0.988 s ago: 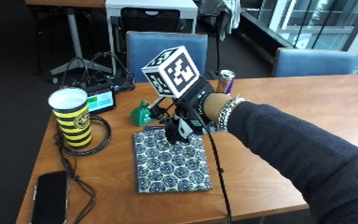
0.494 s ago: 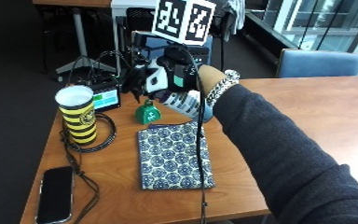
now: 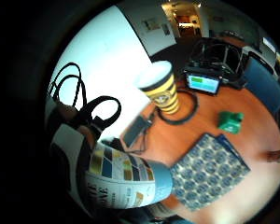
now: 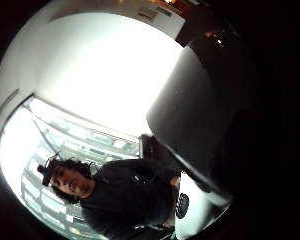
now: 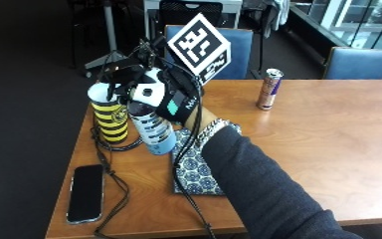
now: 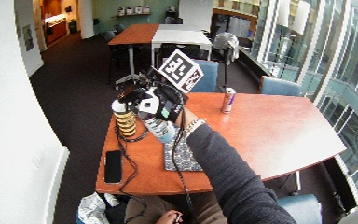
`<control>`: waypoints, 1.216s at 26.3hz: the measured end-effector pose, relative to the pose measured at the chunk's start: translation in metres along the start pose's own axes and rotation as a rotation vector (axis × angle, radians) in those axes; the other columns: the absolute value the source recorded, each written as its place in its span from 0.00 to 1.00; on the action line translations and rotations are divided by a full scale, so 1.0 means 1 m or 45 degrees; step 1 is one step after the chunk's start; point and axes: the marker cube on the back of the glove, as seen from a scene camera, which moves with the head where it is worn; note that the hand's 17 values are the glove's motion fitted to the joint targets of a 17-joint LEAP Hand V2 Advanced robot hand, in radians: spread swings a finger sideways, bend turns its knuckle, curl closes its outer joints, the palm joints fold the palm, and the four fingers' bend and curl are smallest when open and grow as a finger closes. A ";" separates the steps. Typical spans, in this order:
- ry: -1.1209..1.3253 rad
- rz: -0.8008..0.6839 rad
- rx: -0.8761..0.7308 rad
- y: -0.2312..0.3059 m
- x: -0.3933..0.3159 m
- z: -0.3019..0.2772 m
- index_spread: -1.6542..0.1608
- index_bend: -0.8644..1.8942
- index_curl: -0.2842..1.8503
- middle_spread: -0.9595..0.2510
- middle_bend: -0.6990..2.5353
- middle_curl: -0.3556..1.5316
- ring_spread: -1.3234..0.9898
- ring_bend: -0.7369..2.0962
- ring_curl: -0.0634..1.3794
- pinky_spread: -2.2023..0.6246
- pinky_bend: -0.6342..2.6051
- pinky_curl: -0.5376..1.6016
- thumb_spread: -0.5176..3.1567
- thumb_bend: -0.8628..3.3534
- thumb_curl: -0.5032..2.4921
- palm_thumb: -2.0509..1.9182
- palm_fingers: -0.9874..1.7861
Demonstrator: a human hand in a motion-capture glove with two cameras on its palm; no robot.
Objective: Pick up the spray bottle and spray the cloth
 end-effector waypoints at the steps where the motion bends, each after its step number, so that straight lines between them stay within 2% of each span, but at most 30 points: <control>1: -0.049 -0.006 0.065 0.003 0.005 0.002 0.75 0.41 0.40 0.60 0.35 0.44 0.49 0.46 0.34 0.71 0.33 0.43 0.28 0.20 0.42 0.73 0.83; 5: -0.180 -0.032 0.272 0.014 0.024 0.014 0.75 0.41 0.40 0.61 0.34 0.44 0.49 0.46 0.34 0.71 0.33 0.43 0.28 0.20 0.42 0.74 0.83; 10: -0.162 -0.036 0.398 0.032 0.043 0.035 0.75 0.41 0.40 0.61 0.34 0.44 0.50 0.46 0.34 0.71 0.33 0.43 0.29 0.20 0.42 0.74 0.83; 20: -0.136 -0.021 0.473 0.060 0.055 0.052 0.76 0.40 0.40 0.61 0.34 0.44 0.50 0.45 0.34 0.71 0.33 0.43 0.29 0.20 0.41 0.74 0.83; 32: -0.101 0.043 0.438 0.054 0.046 0.057 0.75 0.40 0.40 0.61 0.34 0.44 0.49 0.45 0.34 0.70 0.33 0.43 0.30 0.20 0.41 0.74 0.83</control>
